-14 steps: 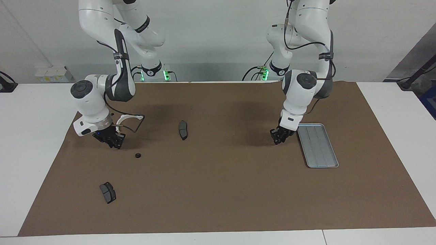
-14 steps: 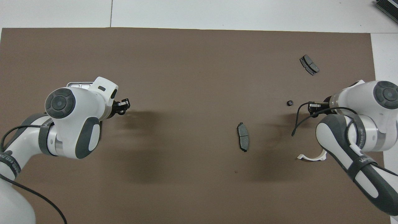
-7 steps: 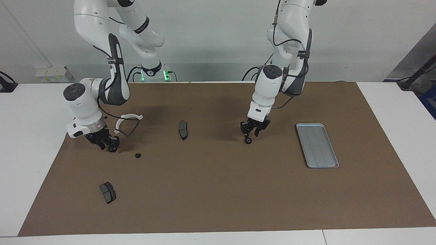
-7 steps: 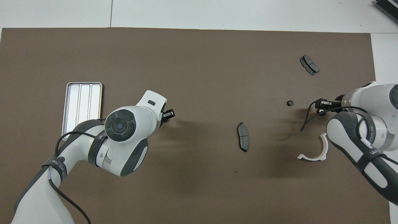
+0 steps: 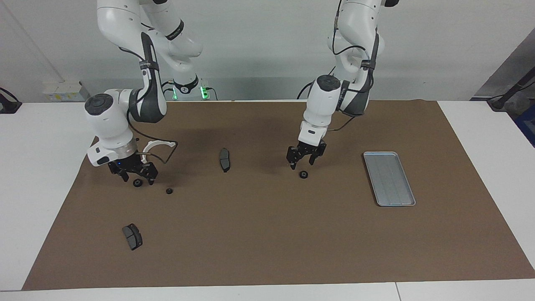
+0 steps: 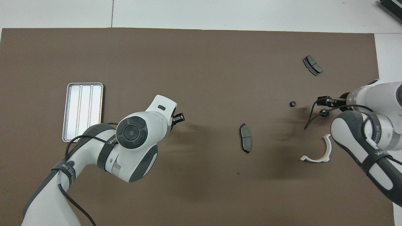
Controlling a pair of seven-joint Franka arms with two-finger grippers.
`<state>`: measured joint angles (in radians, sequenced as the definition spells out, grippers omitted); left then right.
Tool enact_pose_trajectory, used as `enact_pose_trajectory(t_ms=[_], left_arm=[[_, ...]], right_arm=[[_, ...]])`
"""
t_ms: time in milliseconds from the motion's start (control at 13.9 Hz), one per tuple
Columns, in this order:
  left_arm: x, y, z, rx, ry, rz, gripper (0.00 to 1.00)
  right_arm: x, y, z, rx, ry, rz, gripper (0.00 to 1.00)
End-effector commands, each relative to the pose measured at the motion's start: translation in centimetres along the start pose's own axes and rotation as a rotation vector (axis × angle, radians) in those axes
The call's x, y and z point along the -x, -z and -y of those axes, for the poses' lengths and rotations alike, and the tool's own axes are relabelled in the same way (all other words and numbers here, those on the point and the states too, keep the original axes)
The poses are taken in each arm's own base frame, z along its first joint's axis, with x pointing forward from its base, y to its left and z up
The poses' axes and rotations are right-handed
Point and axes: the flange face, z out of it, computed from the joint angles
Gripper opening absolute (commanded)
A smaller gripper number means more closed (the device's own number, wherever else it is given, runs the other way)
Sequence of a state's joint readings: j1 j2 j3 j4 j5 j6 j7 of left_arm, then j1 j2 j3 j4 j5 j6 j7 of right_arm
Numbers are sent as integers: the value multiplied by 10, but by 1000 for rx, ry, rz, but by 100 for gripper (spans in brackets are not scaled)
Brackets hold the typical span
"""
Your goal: Place bearing gear from tray to pile
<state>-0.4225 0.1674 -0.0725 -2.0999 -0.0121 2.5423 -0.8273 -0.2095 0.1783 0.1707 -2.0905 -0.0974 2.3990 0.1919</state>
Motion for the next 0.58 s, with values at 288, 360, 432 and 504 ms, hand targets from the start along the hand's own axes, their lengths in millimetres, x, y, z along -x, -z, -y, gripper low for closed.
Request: enact_pose_trajectory(t_ms=[288,360,432,504], left_arm=[[-116,45,98,-110,-92,47,70],[-121,42,114,-120,-80,55,55],[-118,37,121,-125,-75,60,38],[-116,35,126,-126,-72,60,28]], right_arm=[[29,32,162,-57,-61,-22,100],[35,38,186,-68,-58,-28,100],[40,39,211,-79,-67,-29,100],[46,43,234,-91,-72,-32,100]])
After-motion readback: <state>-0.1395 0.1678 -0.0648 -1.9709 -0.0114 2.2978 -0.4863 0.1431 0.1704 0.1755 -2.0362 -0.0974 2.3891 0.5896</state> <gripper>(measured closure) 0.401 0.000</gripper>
